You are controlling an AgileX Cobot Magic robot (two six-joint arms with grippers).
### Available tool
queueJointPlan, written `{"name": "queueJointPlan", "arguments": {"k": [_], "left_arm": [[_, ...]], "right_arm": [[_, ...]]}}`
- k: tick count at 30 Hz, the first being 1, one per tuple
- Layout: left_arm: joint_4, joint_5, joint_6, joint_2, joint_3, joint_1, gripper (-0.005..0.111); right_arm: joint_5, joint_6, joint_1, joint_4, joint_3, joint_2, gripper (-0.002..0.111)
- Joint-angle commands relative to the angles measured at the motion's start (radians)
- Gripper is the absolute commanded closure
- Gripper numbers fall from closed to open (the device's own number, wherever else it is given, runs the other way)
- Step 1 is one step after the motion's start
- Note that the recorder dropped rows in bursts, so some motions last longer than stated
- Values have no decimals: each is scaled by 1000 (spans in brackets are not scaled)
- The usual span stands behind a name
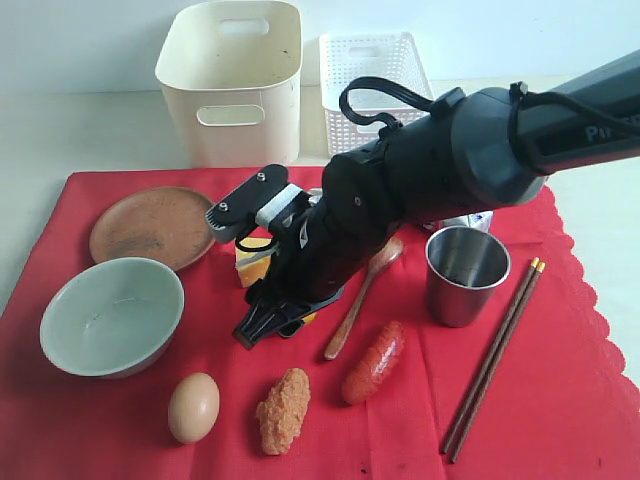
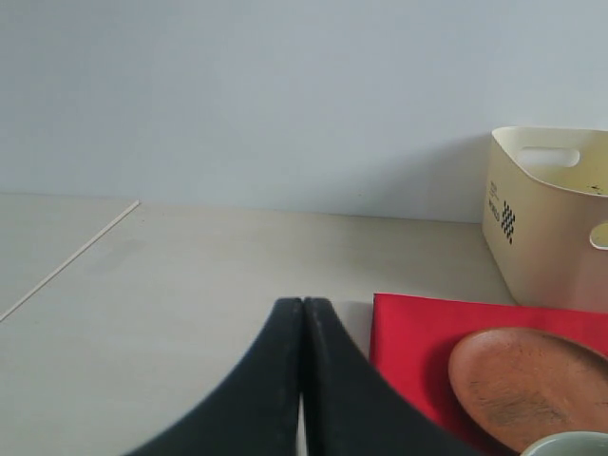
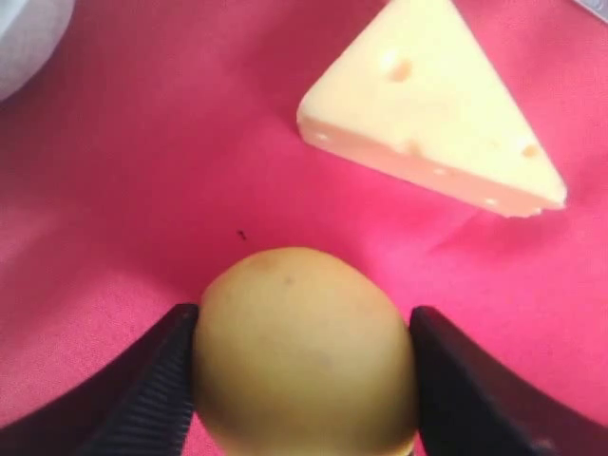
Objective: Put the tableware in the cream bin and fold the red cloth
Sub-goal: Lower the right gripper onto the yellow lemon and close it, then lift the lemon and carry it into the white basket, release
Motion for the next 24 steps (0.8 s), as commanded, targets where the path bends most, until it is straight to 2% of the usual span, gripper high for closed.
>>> {"name": "queueJointPlan", "arguments": {"k": [1, 6, 14, 24], "left_arm": [[-6, -3, -7, -5, 2, 2, 106], [-6, -3, -7, -5, 2, 2, 106], [-6, -3, -7, -5, 2, 2, 106], [-6, -3, -7, -5, 2, 2, 106]], "right_arm": [[22, -9, 2, -10, -8, -18, 96], [40, -9, 2, -10, -8, -83, 108], [44, 6, -13, -46, -8, -214, 108], [-36, 30, -168, -63, -8, -302, 108]]}}
